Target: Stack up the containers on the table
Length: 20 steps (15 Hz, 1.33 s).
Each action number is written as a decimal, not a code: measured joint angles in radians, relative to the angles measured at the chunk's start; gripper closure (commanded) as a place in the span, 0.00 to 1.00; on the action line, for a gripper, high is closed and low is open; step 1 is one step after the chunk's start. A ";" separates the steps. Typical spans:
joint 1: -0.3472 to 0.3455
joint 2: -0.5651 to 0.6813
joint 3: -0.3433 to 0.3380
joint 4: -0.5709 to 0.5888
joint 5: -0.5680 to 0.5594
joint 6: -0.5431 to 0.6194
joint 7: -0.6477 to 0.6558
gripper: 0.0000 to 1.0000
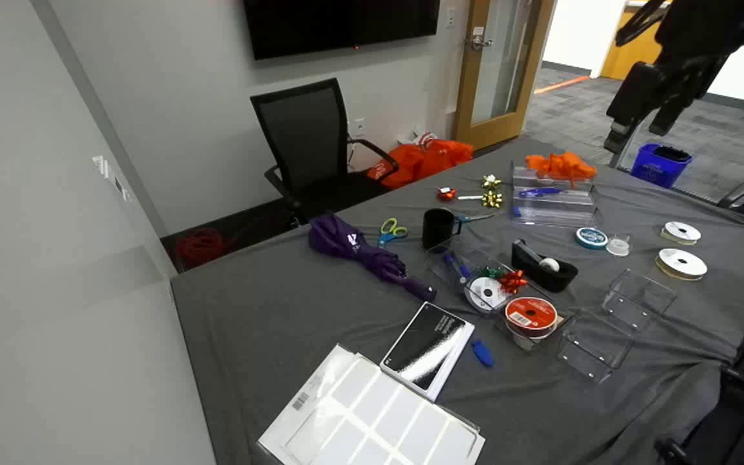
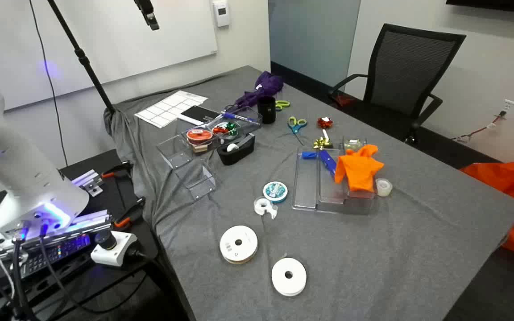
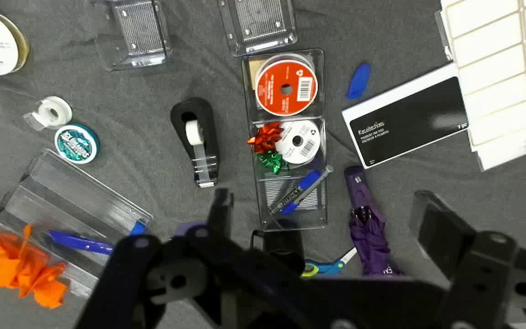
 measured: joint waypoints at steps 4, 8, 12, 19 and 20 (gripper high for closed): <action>0.000 0.000 0.000 0.000 0.000 0.000 0.000 0.00; 0.001 0.000 -0.007 -0.007 0.002 0.017 -0.004 0.00; 0.004 0.017 -0.054 -0.072 0.009 0.112 -0.073 0.00; 0.001 0.115 -0.153 -0.212 0.007 0.260 -0.210 0.00; -0.002 0.120 -0.175 -0.234 0.006 0.271 -0.251 0.00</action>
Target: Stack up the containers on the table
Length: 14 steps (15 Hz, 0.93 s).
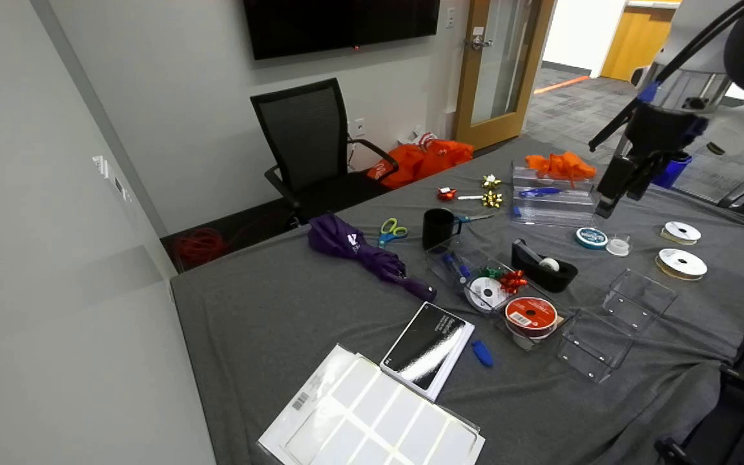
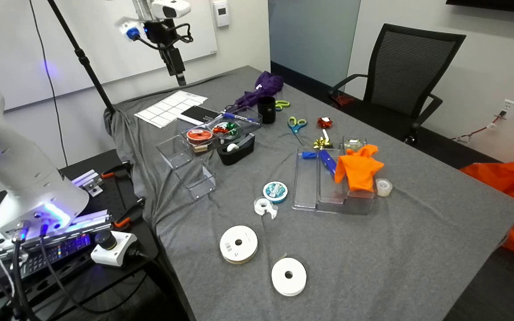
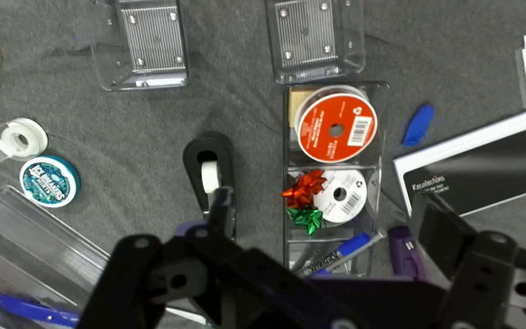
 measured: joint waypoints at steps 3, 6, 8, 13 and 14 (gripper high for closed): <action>-0.013 0.003 -0.060 -0.062 -0.014 0.043 -0.116 0.00; -0.031 0.008 -0.100 -0.129 -0.056 0.131 -0.207 0.00; -0.040 0.011 -0.109 -0.160 -0.078 0.180 -0.228 0.00; -0.039 0.012 -0.110 -0.165 -0.079 0.190 -0.229 0.00; -0.039 0.014 -0.110 -0.167 -0.079 0.197 -0.229 0.00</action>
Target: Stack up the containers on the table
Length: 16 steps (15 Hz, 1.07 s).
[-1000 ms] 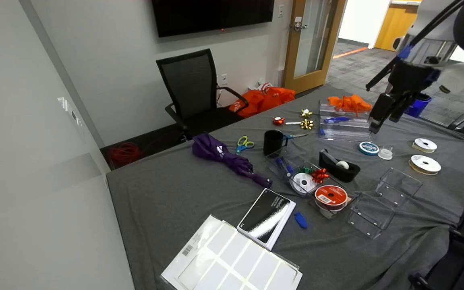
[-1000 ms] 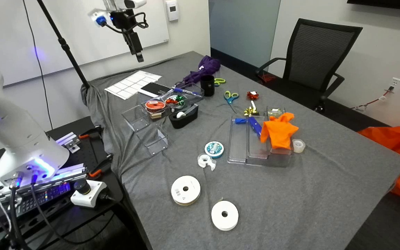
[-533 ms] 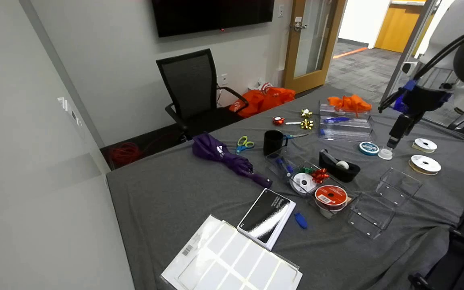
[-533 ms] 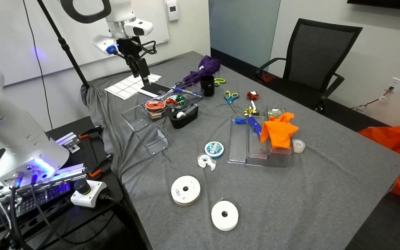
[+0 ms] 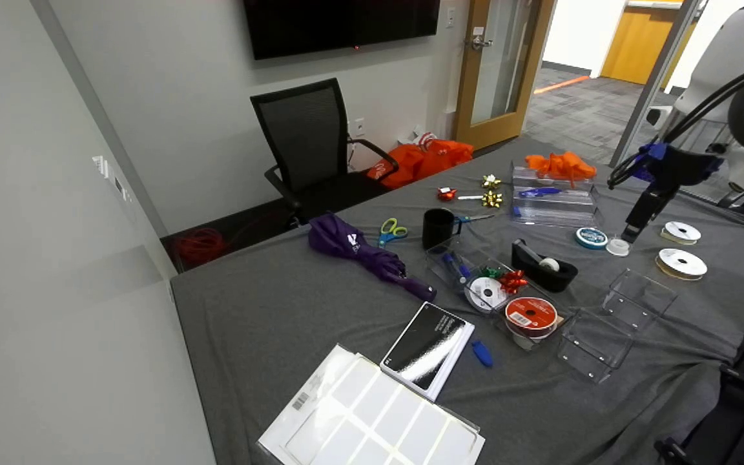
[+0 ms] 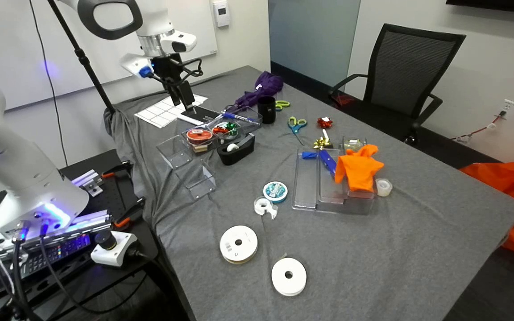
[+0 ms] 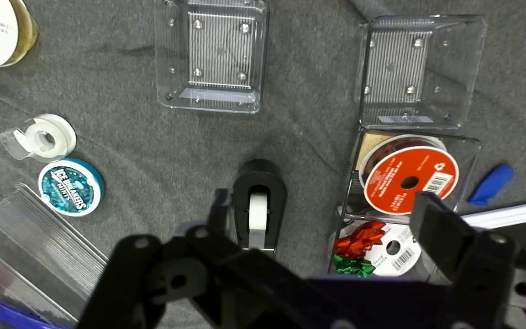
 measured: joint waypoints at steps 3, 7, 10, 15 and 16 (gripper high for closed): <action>-0.003 0.036 -0.001 -0.020 0.000 0.057 0.000 0.00; -0.009 0.117 -0.002 -0.043 0.000 0.127 0.001 0.00; -0.013 0.184 -0.002 -0.048 -0.009 0.160 0.007 0.00; -0.031 0.298 -0.003 -0.058 -0.114 0.258 0.067 0.00; -0.037 0.321 -0.005 -0.060 -0.150 0.283 0.088 0.00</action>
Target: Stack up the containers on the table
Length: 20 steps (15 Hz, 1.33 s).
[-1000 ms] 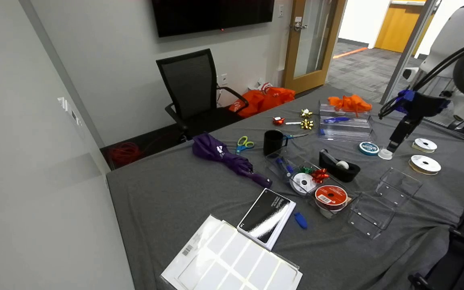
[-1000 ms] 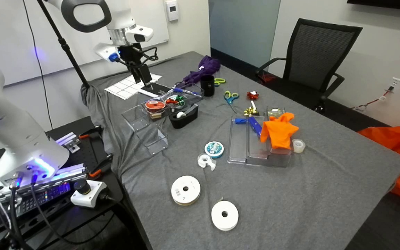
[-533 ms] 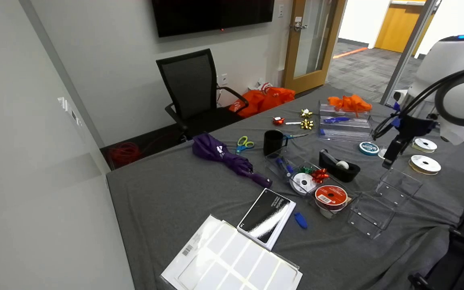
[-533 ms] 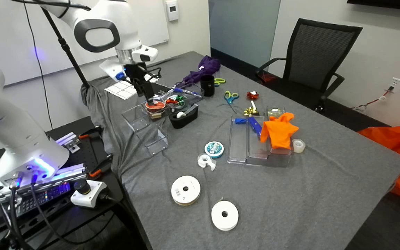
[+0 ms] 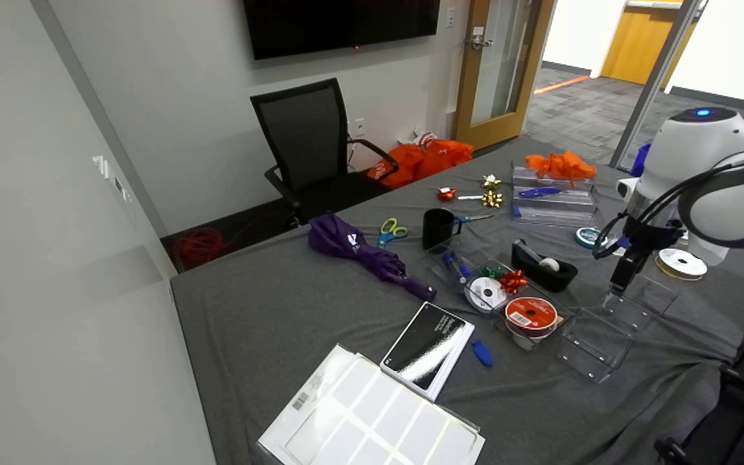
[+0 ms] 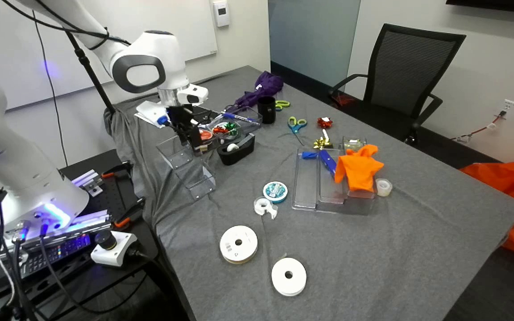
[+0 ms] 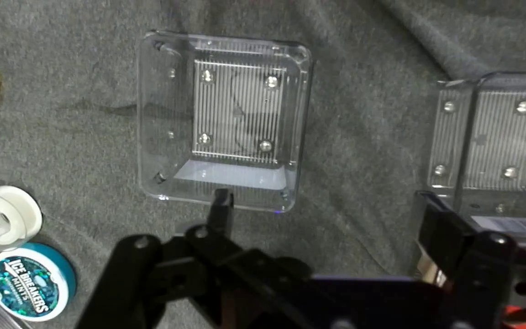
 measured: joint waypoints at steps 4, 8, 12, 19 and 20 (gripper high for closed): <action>-0.014 0.084 -0.035 0.000 -0.113 0.084 0.054 0.00; -0.015 0.141 -0.055 0.005 -0.120 0.130 0.057 0.00; -0.015 0.180 -0.056 0.010 -0.100 0.171 0.050 0.40; -0.014 0.219 -0.056 0.018 -0.052 0.223 0.026 0.89; -0.015 0.219 -0.055 0.019 -0.043 0.224 0.020 0.97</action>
